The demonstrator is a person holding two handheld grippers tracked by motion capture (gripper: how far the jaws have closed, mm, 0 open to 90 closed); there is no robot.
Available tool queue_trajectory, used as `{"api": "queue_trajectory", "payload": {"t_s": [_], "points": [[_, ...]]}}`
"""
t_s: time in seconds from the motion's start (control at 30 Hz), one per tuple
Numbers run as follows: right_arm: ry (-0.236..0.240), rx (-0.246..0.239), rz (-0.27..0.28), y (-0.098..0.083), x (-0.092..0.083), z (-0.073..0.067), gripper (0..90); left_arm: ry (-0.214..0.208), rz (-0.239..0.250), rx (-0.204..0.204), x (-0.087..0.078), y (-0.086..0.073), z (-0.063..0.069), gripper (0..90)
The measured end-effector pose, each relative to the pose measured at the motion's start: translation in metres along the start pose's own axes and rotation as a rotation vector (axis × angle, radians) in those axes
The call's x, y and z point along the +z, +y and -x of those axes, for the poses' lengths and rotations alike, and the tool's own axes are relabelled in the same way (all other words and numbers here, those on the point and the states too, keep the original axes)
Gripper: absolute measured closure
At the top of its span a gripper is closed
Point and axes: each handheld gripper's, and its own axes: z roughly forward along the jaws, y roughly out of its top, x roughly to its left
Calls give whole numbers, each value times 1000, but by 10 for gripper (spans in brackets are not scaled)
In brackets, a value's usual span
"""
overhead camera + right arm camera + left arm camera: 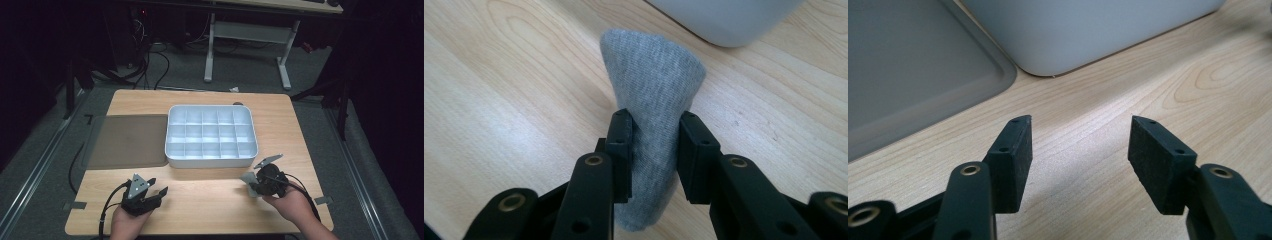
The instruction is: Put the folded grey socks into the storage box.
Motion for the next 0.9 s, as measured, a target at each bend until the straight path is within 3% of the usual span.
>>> {"api": "queue_trajectory", "payload": {"t_s": [0.33, 0.5, 0.77, 0.9], "points": [[14, 11, 6, 12, -11, 7, 710, -26, 16, -19, -3, -1, -1, 397], [24, 3, 17, 19, -18, 8, 709, -31, 1, -43, -2, -3, -2, 410], [-15, -35, 30, 37, -37, 7, 709, -27, 8, -45, -2, -2, 0, 410], [-26, -21, 52, 49, -45, 11, 710, -36, 7, -45, -2, -3, 1, 416]]}}
